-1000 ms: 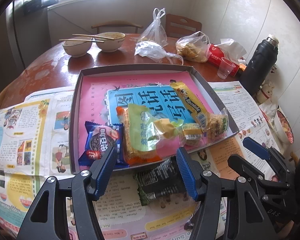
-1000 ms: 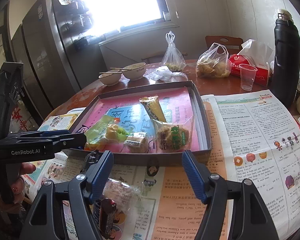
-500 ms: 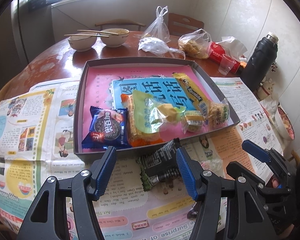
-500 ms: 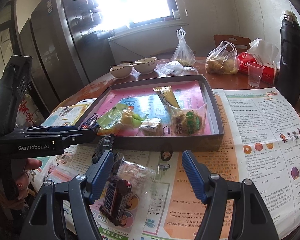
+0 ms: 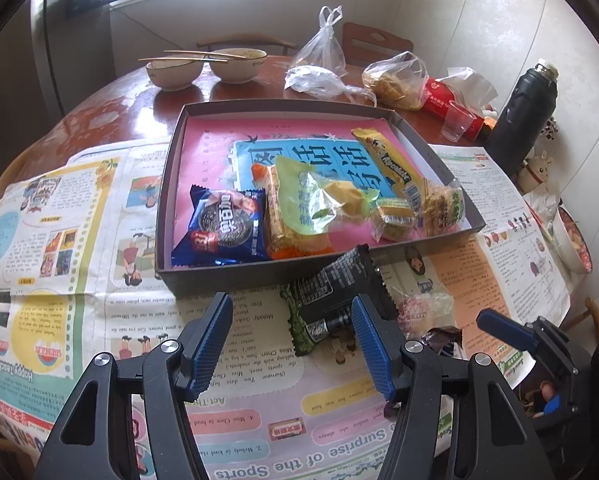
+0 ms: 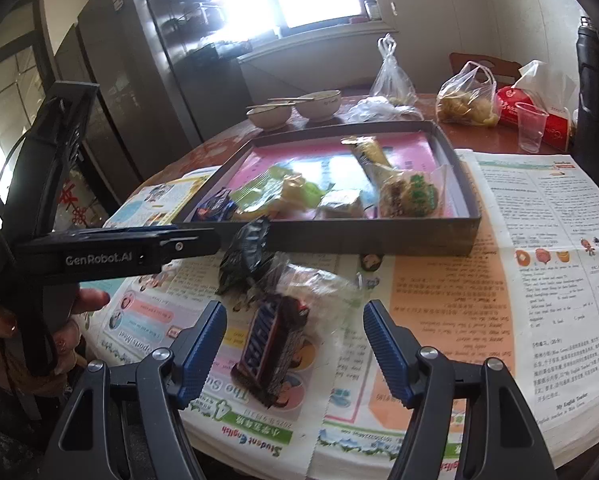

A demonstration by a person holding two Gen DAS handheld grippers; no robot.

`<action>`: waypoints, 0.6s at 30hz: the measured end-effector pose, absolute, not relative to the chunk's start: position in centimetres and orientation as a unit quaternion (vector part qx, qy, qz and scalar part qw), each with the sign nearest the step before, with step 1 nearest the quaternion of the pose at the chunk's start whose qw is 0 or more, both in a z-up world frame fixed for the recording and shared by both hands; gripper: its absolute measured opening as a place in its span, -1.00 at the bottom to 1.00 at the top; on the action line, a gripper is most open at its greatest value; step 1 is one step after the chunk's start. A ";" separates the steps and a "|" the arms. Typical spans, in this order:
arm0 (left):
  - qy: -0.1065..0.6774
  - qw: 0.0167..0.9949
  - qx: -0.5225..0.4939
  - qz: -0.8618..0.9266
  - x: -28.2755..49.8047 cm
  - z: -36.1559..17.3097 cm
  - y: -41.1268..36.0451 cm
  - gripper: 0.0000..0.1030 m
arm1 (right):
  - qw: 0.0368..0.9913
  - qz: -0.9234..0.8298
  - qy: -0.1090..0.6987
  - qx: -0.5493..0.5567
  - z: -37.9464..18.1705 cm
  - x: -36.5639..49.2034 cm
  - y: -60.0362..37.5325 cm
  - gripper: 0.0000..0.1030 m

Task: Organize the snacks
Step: 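Move the right gripper to the Snickers bar while the left moves to the black packet, then grasp and lift the Snickers bar with the right gripper while the left grasps the black packet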

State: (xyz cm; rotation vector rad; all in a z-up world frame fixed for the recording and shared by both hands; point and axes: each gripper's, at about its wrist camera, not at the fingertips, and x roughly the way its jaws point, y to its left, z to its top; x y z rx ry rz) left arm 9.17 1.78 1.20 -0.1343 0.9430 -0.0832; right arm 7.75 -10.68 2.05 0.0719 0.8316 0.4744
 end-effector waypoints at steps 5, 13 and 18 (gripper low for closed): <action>0.458 0.886 -0.064 -0.036 8.7 0.8 1.8 0.24 | 0.876 0.250 0.411 0.039 1.5 7.2 -10.1 0.35; 0.456 0.887 -0.065 -0.032 8.0 0.6 2.1 0.24 | 0.862 0.268 0.429 0.043 0.6 6.9 -9.3 0.14; 0.458 0.886 -0.065 -0.035 7.7 0.2 2.2 0.24 | 0.857 0.265 0.439 0.042 -0.1 7.1 -9.0 0.06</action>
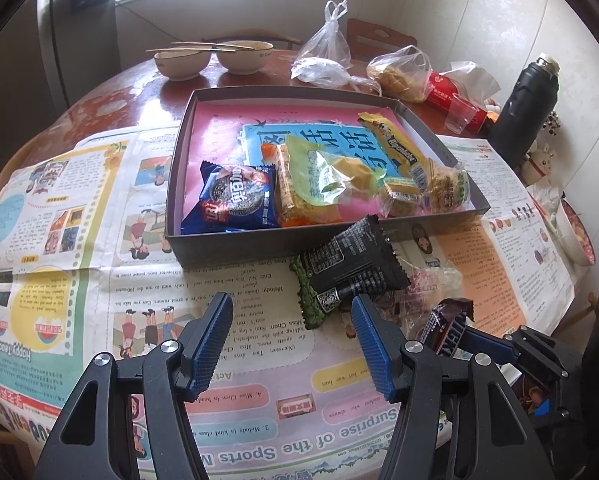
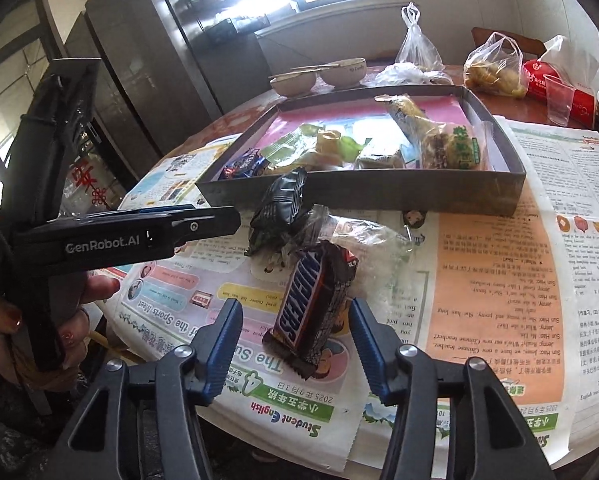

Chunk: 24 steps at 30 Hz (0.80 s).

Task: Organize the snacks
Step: 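Grasp and lift the Snickers bar with the right gripper while the left grasps the black packet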

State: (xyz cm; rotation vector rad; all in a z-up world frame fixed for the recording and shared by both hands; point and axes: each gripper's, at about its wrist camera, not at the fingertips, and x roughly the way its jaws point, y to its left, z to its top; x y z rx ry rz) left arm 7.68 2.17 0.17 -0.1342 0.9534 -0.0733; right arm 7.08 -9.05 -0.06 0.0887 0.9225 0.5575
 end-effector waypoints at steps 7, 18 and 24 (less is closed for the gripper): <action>0.460 0.884 -0.062 -0.046 7.8 -0.1 1.9 0.24 | 0.858 0.259 0.442 0.033 -0.5 7.7 -8.4 -0.01; 0.475 0.875 -0.059 -0.072 9.0 -1.1 0.6 0.24 | 0.866 0.239 0.439 0.005 -0.9 8.1 -8.3 -0.28; 0.481 0.871 -0.051 -0.081 9.7 -1.5 -0.3 0.24 | 0.870 0.227 0.438 0.019 -1.0 8.6 -9.6 -0.30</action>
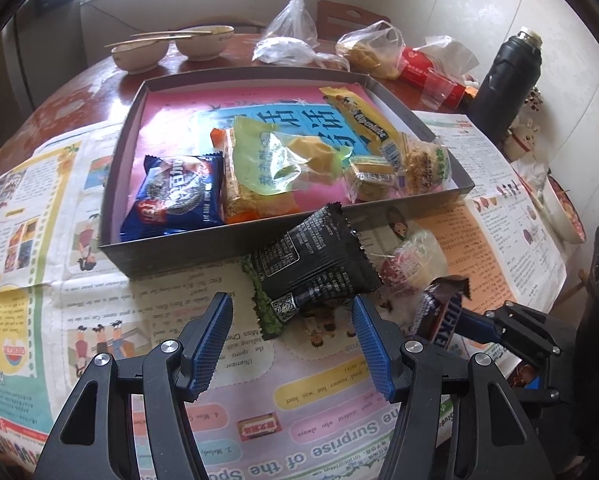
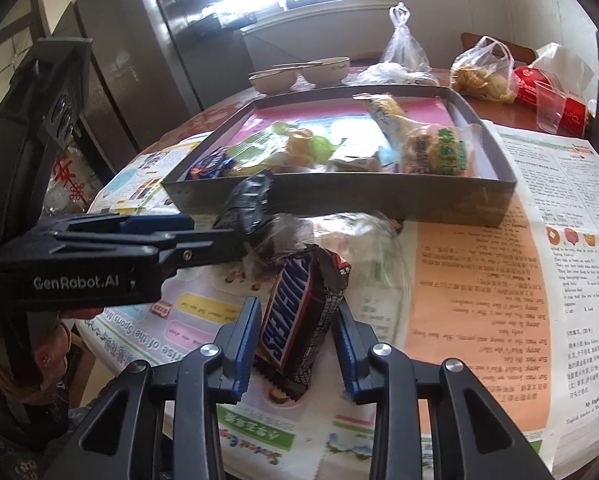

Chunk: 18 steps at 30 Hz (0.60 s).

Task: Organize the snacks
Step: 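Grasp and lift the Snickers bar with the right gripper while the left grasps the black packet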

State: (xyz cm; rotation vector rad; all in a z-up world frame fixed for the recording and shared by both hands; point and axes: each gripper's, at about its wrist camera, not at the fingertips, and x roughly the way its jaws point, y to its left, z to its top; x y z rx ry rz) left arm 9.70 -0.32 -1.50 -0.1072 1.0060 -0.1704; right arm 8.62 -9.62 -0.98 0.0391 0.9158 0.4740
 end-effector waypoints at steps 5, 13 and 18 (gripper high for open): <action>0.487 0.867 -0.066 -0.083 10.6 -1.8 -0.4 0.26 | 0.871 0.218 0.439 0.031 -1.0 9.0 -10.6 -0.30; 0.490 0.865 -0.071 -0.089 11.9 -2.0 -0.9 0.32 | 0.872 0.215 0.438 0.044 -1.0 9.4 -11.7 -0.33; 0.491 0.862 -0.070 -0.103 12.3 -2.2 -1.5 0.33 | 0.873 0.213 0.436 0.051 -1.1 9.7 -12.2 -0.34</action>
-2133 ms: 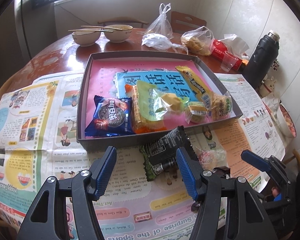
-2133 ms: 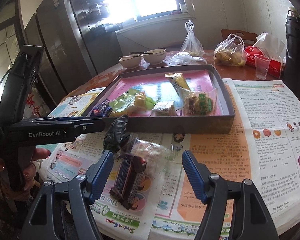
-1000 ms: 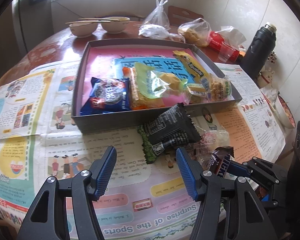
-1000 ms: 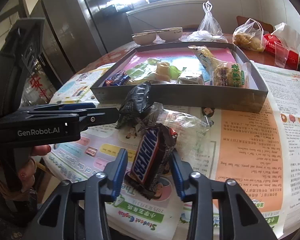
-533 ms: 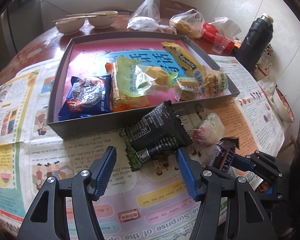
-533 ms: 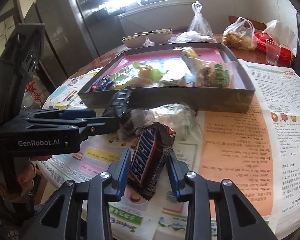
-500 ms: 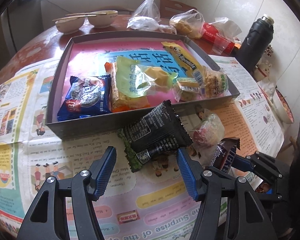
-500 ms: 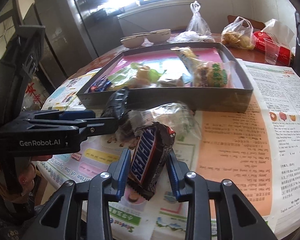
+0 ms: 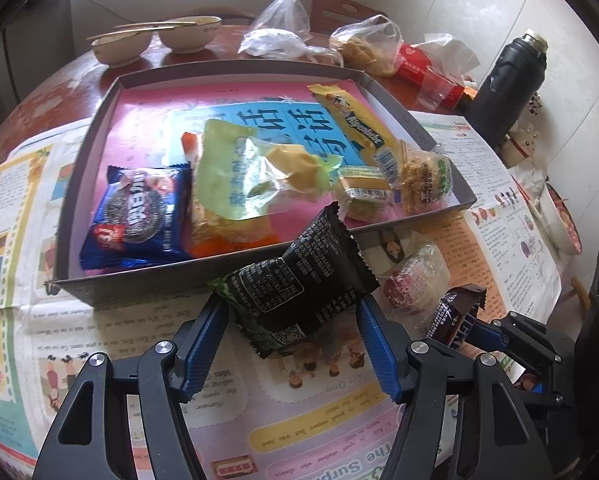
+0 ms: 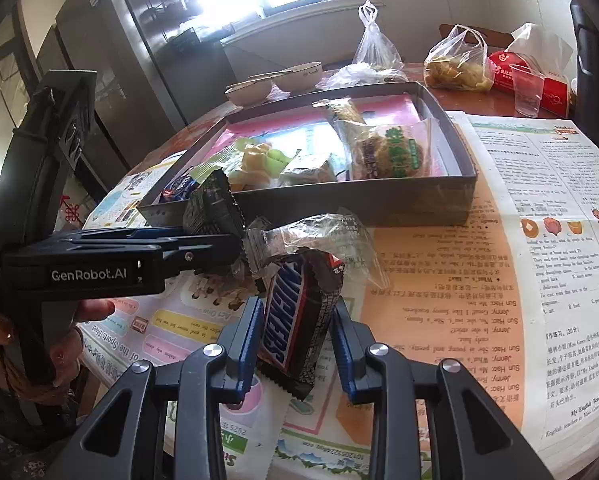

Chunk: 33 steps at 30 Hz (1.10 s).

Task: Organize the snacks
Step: 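Grasp and lift the Snickers bar with the right gripper while the left grasps the black packet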

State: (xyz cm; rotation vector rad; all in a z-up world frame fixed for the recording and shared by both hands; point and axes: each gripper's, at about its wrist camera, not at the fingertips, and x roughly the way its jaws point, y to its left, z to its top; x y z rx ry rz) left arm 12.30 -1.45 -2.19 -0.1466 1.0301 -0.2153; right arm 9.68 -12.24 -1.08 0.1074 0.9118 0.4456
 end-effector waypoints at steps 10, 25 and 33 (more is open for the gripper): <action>0.498 0.851 -0.098 -0.135 13.0 -2.1 -1.7 0.23 | 0.872 0.212 0.437 0.067 -1.0 9.9 -13.4 -0.39; 0.498 0.845 -0.128 -0.144 12.2 -2.2 -0.5 -0.15 | 0.873 0.210 0.434 0.077 -1.0 10.1 -14.0 -0.41; 0.488 0.848 -0.151 -0.139 11.4 -1.8 1.3 -0.21 | 0.877 0.214 0.425 0.072 -0.3 9.8 -13.7 -0.43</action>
